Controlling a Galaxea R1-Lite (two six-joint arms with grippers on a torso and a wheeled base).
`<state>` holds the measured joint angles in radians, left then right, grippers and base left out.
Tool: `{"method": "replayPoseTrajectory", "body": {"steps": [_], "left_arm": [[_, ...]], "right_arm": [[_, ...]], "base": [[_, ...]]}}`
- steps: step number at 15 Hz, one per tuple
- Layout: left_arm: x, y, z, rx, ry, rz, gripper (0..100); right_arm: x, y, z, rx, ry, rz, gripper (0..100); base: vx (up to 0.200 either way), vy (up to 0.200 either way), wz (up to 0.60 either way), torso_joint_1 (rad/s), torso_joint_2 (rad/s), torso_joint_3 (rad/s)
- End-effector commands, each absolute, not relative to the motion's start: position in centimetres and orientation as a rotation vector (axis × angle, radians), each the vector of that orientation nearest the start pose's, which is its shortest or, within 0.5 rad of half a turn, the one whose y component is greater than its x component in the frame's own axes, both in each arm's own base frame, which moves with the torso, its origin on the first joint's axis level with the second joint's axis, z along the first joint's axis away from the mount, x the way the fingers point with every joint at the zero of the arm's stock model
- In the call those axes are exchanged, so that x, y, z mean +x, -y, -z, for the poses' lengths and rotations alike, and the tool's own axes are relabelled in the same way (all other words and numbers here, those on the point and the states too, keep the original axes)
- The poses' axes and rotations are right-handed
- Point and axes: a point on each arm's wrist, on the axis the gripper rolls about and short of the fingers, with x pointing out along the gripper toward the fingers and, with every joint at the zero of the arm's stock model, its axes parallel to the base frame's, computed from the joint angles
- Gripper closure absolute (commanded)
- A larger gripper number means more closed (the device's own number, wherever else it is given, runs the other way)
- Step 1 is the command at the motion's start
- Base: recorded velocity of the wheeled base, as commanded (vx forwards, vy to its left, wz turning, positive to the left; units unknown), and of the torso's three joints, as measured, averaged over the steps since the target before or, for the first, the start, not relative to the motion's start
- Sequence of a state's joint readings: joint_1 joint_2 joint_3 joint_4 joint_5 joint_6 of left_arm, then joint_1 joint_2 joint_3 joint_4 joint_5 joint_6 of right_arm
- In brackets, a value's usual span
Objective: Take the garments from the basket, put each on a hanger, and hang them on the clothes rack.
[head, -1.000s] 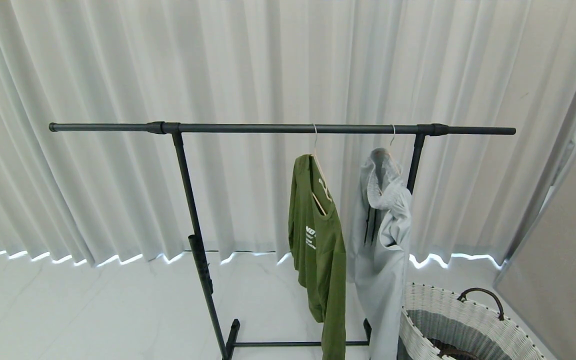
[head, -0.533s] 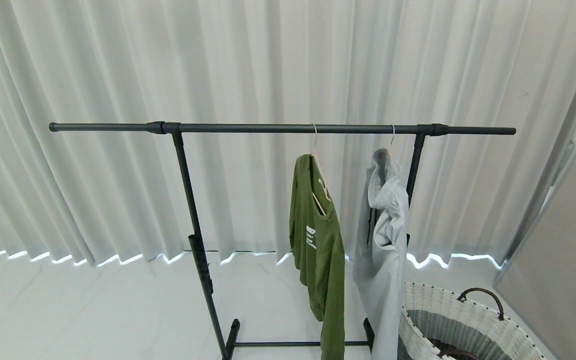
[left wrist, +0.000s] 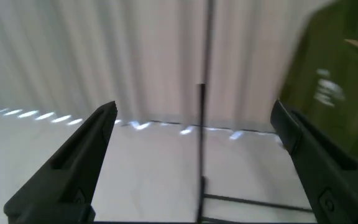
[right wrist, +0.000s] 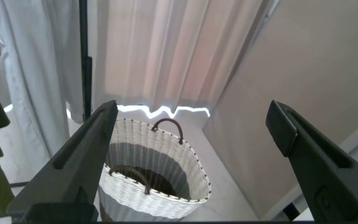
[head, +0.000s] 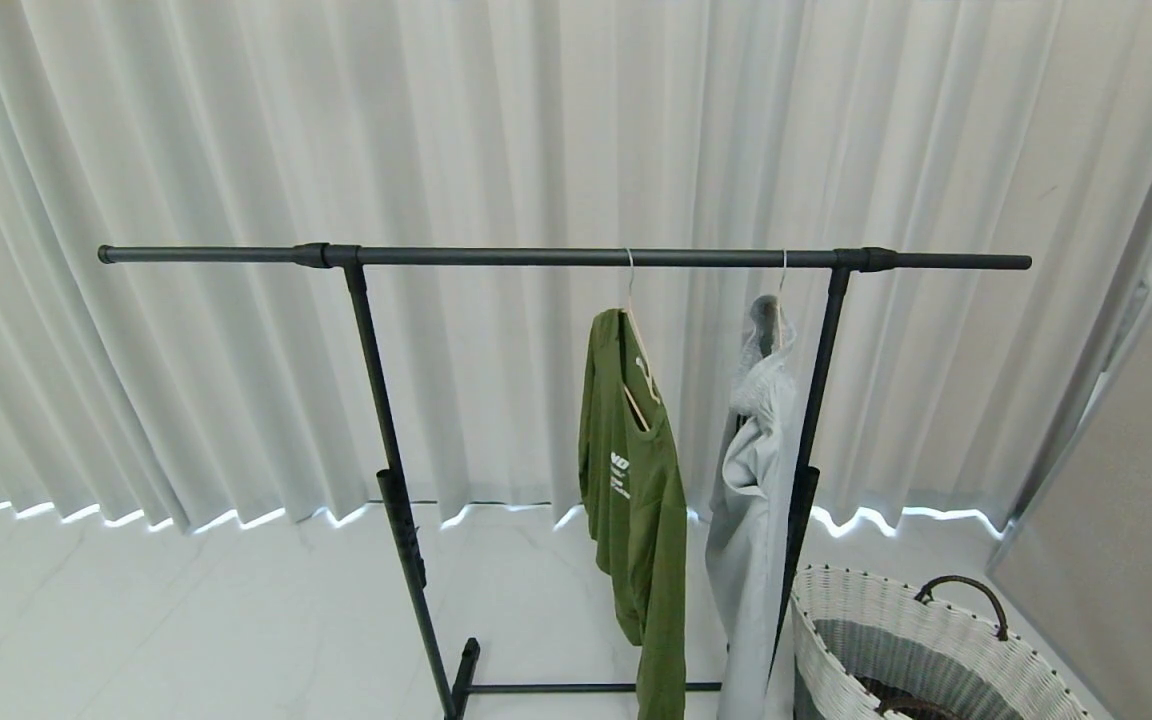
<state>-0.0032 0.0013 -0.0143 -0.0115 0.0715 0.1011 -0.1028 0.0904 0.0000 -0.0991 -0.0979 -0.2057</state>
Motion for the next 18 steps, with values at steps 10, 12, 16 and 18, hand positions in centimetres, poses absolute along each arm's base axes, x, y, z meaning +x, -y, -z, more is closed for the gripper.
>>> {"method": "replayPoseTrajectory", "body": {"steps": [10, 12, 16, 18], "left_arm": [[-2.58, -0.96, -8.38, 0.353, -0.043, -0.448, 0], [-2.48, -0.96, -8.42, 0.356, -0.056, -0.452, 0], [-1.87, -0.83, -8.59, 0.336, -0.139, -0.513, 0], [-1.89, -0.55, -8.42, 0.294, -0.117, -0.51, 0]], "right_arm": [[-1.52, 0.05, -8.69, -0.22, -0.024, 0.192, 0], [-1.52, 0.05, -8.69, -0.219, -0.024, 0.192, 0], [-1.52, 0.05, -8.69, -0.211, -0.024, 0.192, 0], [-1.52, 0.05, -8.69, -0.209, -0.023, 0.192, 0]], "base": [[0.0, 0.0, 0.0, 0.0, 0.0, 0.0], [0.0, 0.0, 0.0, 0.0, 0.0, 0.0], [0.0, 0.0, 0.0, 0.0, 0.0, 0.0], [0.0, 0.0, 0.0, 0.0, 0.0, 0.0]]}}
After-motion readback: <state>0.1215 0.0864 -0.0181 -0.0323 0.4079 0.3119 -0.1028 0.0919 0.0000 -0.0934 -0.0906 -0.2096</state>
